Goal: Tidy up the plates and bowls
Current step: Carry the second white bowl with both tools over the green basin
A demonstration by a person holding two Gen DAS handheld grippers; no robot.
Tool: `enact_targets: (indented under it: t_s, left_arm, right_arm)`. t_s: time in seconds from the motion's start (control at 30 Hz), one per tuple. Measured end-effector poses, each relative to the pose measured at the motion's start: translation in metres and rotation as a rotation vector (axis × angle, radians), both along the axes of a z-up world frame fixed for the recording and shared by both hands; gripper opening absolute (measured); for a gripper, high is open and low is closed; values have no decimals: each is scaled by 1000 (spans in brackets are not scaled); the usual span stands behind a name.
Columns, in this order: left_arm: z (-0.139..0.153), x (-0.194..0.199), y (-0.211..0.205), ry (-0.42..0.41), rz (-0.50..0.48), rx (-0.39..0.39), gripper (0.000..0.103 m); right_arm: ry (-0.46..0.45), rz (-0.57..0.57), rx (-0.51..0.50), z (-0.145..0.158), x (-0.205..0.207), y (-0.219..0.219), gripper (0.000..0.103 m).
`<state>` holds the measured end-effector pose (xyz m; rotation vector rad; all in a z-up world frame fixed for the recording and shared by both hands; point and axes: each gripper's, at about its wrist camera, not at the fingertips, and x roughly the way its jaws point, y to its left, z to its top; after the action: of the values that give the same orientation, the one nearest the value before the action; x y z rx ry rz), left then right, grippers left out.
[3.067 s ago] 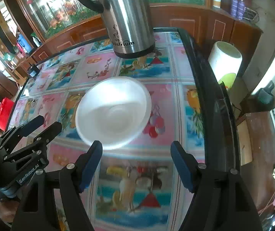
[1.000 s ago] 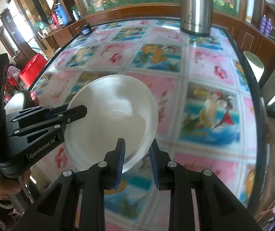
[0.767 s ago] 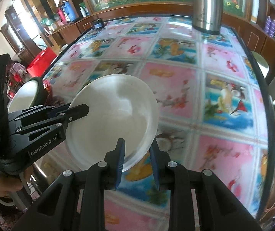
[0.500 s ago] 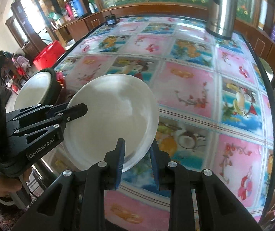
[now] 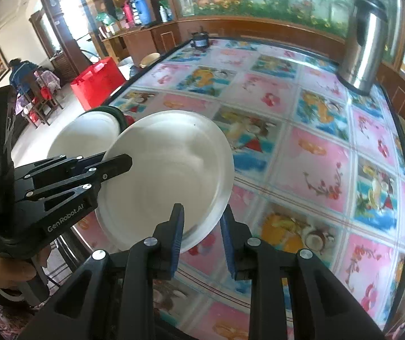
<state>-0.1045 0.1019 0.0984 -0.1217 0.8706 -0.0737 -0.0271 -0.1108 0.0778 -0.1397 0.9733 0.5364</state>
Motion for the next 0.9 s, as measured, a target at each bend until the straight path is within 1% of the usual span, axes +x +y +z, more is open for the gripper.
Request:
enact_targets:
  t_s: [0.17,0.57,0.63,0.77,0.9]
  left_arm:
    - [7,-5,20,-17,35,-2,13]
    - [18,-13,80,-39,137,-5,13]
    - [19,-14,89,-41,156,-9,13]
    - [15,-18,106,-36,185,-11,13]
    - [10,-19,117,-29,205,-17,13]
  right_arm:
    - [-18,37,7,6,2,23,31]
    - [-29,133,14,14,10,79,32]
    - [-27,145,20,13,12,88,32]
    - [-17,171,23,8,17,105,36]
    - [-3,192,19,3,18,118,36]
